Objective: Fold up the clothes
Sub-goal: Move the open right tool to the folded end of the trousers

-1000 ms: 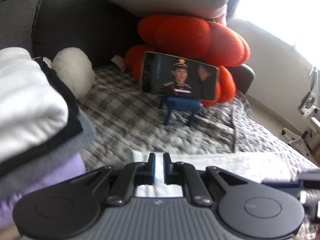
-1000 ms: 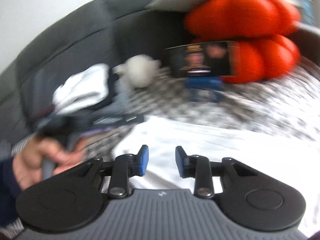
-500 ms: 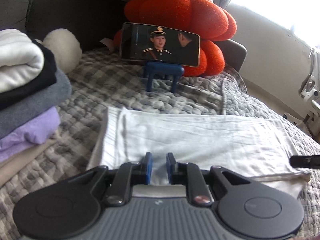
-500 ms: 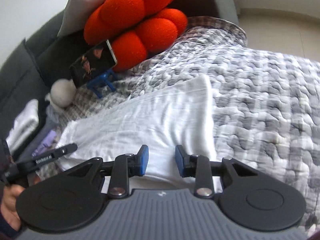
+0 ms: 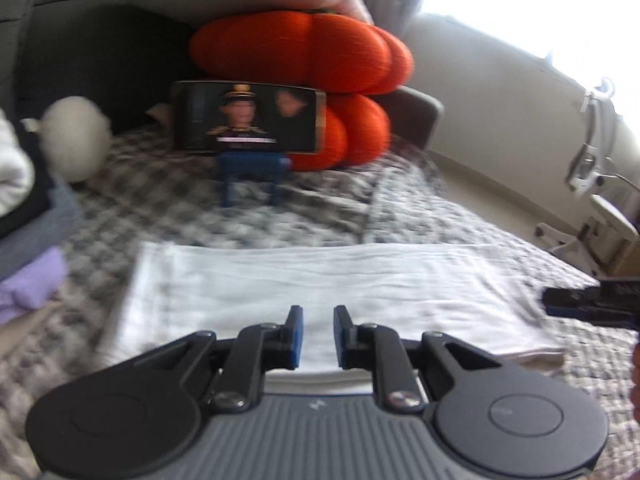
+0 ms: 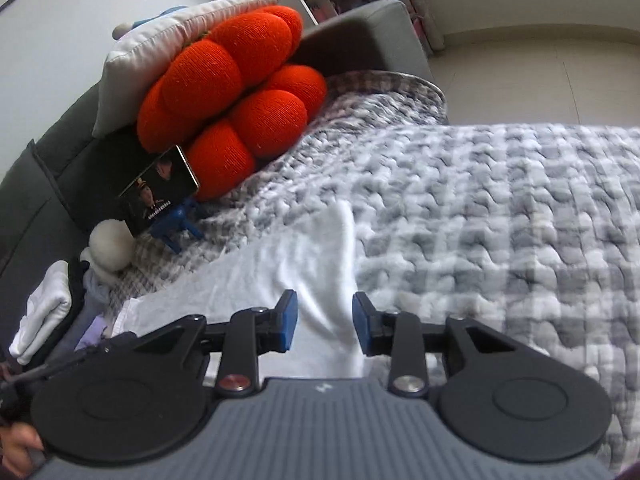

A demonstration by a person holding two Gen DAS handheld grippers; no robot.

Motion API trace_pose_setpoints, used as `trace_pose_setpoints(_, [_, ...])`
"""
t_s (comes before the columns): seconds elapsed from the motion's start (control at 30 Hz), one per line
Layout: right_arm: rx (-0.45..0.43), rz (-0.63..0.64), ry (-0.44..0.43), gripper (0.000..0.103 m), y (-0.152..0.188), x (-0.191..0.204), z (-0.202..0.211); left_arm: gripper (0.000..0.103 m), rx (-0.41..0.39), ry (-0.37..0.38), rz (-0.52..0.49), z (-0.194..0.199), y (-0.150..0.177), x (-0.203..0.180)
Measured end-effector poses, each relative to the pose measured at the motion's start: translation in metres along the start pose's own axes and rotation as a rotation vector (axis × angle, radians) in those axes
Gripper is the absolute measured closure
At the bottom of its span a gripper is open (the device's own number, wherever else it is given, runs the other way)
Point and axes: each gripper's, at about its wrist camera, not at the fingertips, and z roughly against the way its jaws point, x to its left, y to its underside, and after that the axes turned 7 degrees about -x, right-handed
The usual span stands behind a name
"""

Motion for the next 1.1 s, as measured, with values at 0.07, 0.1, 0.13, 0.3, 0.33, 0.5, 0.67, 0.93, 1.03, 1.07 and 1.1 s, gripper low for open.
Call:
trace_pose_setpoints(0.07, [0.002, 0.029, -0.030, 0.068, 0.000, 0.006, -0.002, 0.087, 0.007, 0.022, -0.011, -0.005, 0.003, -0.013])
trace_pose_setpoints(0.1, [0.015, 0.047, -0.035, 0.068, 0.003, 0.009, -0.005, 0.087, 0.010, 0.029, -0.022, -0.007, 0.006, -0.019])
trace_pose_setpoints(0.13, [0.032, 0.067, -0.036, 0.068, 0.006, 0.011, -0.008, 0.087, 0.015, 0.031, -0.034, -0.010, 0.009, -0.024])
trace_pose_setpoints(0.3, [0.045, 0.143, 0.011, 0.087, 0.017, 0.007, -0.013, 0.086, 0.030, 0.010, -0.081, -0.016, 0.023, -0.034])
trace_pose_setpoints(0.33, [0.042, 0.135, 0.027, 0.092, 0.015, 0.005, -0.013, 0.086, 0.030, 0.008, -0.084, -0.015, 0.023, -0.035])
trace_pose_setpoints(0.5, [0.013, 0.161, 0.037, 0.082, 0.009, 0.013, -0.013, 0.086, 0.040, -0.003, -0.087, -0.014, 0.021, -0.036])
trace_pose_setpoints(0.67, [-0.006, 0.174, 0.013, 0.080, -0.006, 0.018, -0.031, 0.086, 0.037, -0.017, -0.104, -0.015, 0.025, -0.039])
trace_pose_setpoints(0.93, [-0.007, 0.229, 0.060, 0.081, -0.021, 0.019, -0.080, 0.086, 0.048, -0.020, -0.061, -0.016, 0.024, -0.036])
trace_pose_setpoints(1.03, [-0.030, 0.266, 0.091, 0.084, -0.022, 0.021, -0.086, 0.086, 0.047, -0.024, -0.061, -0.016, 0.025, -0.037])
trace_pose_setpoints(1.07, [-0.037, 0.271, 0.102, 0.085, -0.022, 0.020, -0.087, 0.086, 0.046, -0.025, -0.063, -0.016, 0.026, -0.038])
trace_pose_setpoints(1.1, [-0.045, 0.278, 0.123, 0.086, -0.022, 0.019, -0.088, 0.086, 0.046, -0.027, -0.066, -0.017, 0.026, -0.039])
